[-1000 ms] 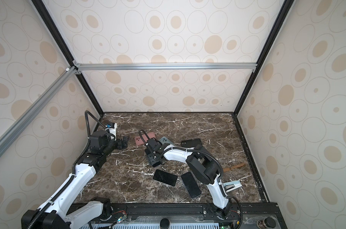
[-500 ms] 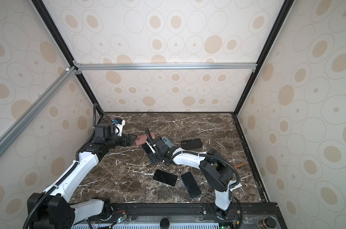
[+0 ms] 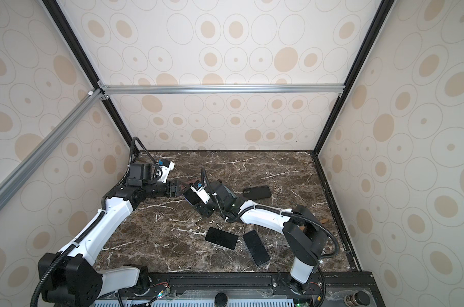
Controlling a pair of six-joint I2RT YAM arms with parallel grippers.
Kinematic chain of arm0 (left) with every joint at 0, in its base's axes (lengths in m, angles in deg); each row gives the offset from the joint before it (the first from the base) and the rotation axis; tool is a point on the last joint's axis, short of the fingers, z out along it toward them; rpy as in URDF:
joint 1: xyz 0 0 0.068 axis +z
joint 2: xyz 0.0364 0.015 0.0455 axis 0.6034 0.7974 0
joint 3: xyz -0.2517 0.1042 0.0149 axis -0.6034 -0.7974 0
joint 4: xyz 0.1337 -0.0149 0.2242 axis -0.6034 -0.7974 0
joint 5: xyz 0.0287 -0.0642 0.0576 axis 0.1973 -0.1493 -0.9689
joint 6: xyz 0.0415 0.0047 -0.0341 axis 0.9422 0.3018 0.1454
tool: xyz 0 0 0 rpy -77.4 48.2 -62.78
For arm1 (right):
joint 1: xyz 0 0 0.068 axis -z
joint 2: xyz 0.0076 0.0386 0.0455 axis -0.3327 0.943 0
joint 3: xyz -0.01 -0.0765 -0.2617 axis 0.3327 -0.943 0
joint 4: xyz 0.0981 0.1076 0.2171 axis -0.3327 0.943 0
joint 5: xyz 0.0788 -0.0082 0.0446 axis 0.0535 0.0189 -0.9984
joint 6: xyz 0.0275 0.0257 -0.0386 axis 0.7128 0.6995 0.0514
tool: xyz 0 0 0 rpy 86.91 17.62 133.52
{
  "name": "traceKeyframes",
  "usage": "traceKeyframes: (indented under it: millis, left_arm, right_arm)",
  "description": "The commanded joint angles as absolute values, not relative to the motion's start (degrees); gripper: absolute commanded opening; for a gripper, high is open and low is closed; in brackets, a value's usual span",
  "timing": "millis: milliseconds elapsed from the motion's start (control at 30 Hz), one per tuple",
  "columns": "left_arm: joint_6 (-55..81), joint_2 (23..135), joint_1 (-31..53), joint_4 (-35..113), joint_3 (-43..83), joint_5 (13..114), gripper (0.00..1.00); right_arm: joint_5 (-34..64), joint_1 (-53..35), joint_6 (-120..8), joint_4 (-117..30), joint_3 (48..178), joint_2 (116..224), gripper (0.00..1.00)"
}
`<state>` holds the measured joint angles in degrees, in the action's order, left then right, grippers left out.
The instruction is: Put the phone into the phone case
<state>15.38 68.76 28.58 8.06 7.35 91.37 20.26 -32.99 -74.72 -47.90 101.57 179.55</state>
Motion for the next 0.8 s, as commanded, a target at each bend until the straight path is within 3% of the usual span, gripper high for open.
traceKeyframes:
  millis: [0, 133, 333, 467, 533, 600, 667, 767]
  left_arm:
    - [15.10, 68.30, 28.33, 6.54, 7.53, 94.69, 0.65]
    - [14.40, 68.06, 28.24, 6.96, 6.91, 97.80, 0.49]
    - [13.83, 67.44, 28.28, 7.18, 5.80, 98.61, 0.35]
    - [13.69, 67.27, 28.15, 7.00, 5.65, 99.65, 0.16]
    - [13.34, 66.87, 28.14, 7.46, 5.57, 99.84, 0.01]
    - [12.21, 65.92, 28.20, 8.80, 5.12, 99.42, 0.00]
    - [10.17, 64.07, 28.19, 12.13, 3.78, 99.63, 0.00]
    - [4.95, 59.81, 28.22, 20.66, 0.82, 99.56, 0.00]
  right_arm:
    - [17.87, -33.31, -76.75, -52.85, 101.09, 176.34, 0.07]
    - [18.05, -33.56, -77.22, -52.77, 101.09, 175.69, 0.07]
    - [18.96, -34.40, -78.49, -52.86, 100.98, 174.80, 0.07]
    - [20.01, -34.86, -78.55, -53.27, 100.73, 174.34, 0.08]
    - [21.08, -35.06, -78.49, -53.54, 100.57, 173.86, 0.09]
    - [21.22, -35.20, -78.39, -53.82, 100.67, 173.34, 0.12]
    - [21.50, -35.16, -77.60, -53.71, 101.08, 172.65, 0.26]
    - [21.39, -35.22, -76.60, -54.13, 101.14, 170.28, 0.76]
